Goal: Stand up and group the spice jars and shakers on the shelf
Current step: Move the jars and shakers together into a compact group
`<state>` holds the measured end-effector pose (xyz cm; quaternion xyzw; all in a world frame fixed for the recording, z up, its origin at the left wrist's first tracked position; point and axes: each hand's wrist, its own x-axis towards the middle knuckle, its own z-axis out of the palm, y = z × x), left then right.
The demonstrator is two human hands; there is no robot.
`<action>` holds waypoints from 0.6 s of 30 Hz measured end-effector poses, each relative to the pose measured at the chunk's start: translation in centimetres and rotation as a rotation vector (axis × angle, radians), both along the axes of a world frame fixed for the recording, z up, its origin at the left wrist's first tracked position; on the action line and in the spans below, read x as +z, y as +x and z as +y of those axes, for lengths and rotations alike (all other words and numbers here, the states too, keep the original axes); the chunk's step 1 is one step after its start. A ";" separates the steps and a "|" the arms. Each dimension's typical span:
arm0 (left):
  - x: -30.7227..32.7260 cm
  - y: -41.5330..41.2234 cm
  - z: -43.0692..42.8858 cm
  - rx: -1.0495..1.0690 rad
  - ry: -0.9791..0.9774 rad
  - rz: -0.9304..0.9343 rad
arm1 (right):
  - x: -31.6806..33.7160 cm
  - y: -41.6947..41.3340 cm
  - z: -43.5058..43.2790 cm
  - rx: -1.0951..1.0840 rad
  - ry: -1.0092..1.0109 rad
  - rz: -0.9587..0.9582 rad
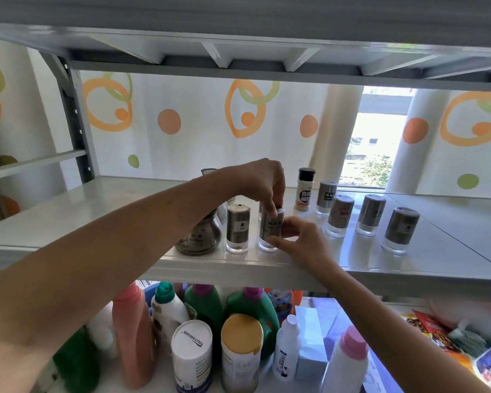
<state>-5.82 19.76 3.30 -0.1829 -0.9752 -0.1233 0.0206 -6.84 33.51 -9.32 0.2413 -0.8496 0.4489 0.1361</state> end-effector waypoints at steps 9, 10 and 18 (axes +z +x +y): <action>-0.1 1.3 -0.9 0.019 0.051 0.004 | 0.1 0.8 -0.2 0.068 0.013 0.017; -0.1 1.4 -0.9 0.018 0.057 -0.005 | 0.1 0.8 -0.3 0.073 0.011 0.015; 0.1 2.3 -3.2 -0.006 0.066 -0.035 | 0.1 0.9 -0.3 0.102 -0.011 0.021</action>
